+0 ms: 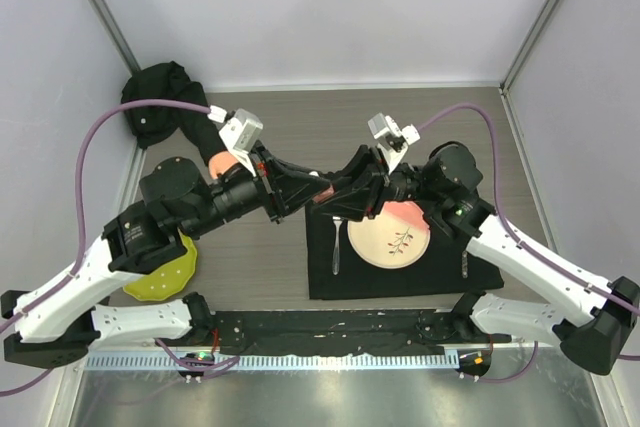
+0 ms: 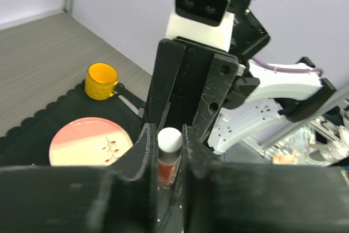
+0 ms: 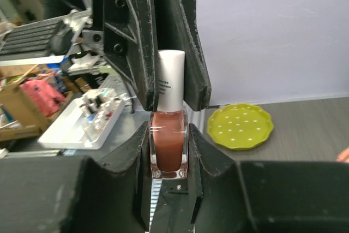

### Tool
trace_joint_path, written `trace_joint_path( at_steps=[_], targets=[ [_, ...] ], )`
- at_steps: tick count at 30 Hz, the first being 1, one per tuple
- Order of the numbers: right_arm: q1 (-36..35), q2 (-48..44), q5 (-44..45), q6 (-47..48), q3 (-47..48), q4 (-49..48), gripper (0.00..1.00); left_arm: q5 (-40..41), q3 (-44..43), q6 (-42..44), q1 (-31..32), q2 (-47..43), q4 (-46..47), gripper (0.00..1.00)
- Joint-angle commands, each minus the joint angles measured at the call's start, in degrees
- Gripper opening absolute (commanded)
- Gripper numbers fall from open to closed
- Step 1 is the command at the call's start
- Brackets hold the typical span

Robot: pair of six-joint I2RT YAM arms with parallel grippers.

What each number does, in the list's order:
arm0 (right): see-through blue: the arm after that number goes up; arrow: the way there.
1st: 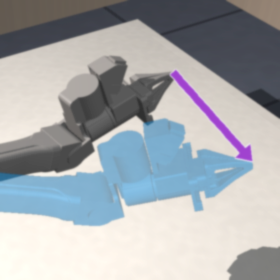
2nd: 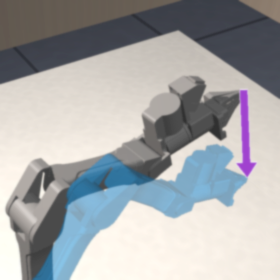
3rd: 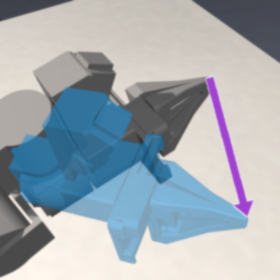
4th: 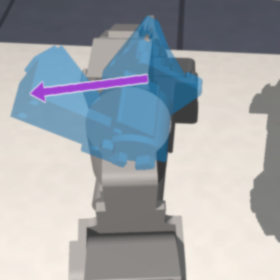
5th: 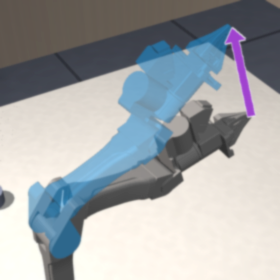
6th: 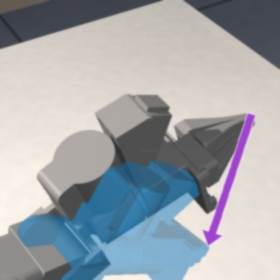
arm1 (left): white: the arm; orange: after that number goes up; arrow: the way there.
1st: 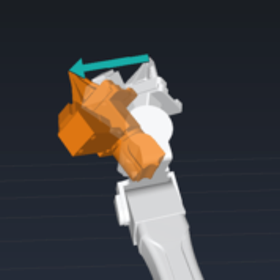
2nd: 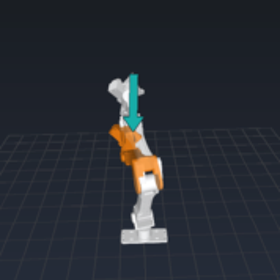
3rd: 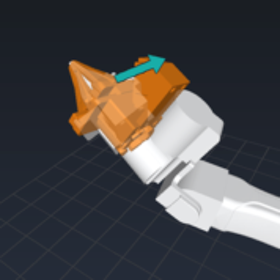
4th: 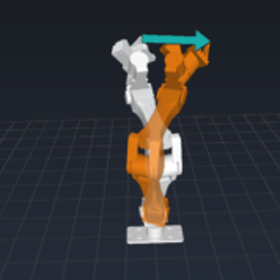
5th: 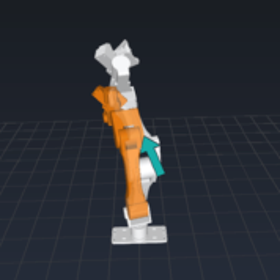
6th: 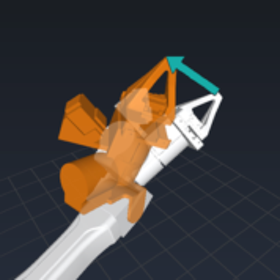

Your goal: Paint the nails

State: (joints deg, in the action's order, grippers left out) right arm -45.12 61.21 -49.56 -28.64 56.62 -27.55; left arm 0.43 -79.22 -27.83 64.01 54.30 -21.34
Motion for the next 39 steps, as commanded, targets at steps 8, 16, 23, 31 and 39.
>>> trace_joint_path(
  at_steps=[8,16,23,31,39],
  targets=[
    [-27.27,3.19,88.54,36.36,7.10,19.03,0.01,28.91,-6.11,-6.35,0.24,8.16,-4.57,0.00],
    [-27.92,4.36,84.84,40.16,6.75,17.36,0.01,33.33,-12.89,-9.69,0.24,14.78,-8.63,0.00],
    [-26.68,-0.30,75.07,38.67,2.09,14.63,0.01,29.65,-8.86,-11.98,0.24,10.74,-5.56,0.01],
    [-24.84,-3.20,67.41,36.56,0.86,15.85,0.01,23.22,-6.12,-10.75,0.24,5.64,-3.78,0.64],
    [-9.91,-6.02,31.01,20.41,1.64,17.27,0.01,15.32,1.25,-5.04,0.24,-4.37,1.11,0.70]
  ],
)
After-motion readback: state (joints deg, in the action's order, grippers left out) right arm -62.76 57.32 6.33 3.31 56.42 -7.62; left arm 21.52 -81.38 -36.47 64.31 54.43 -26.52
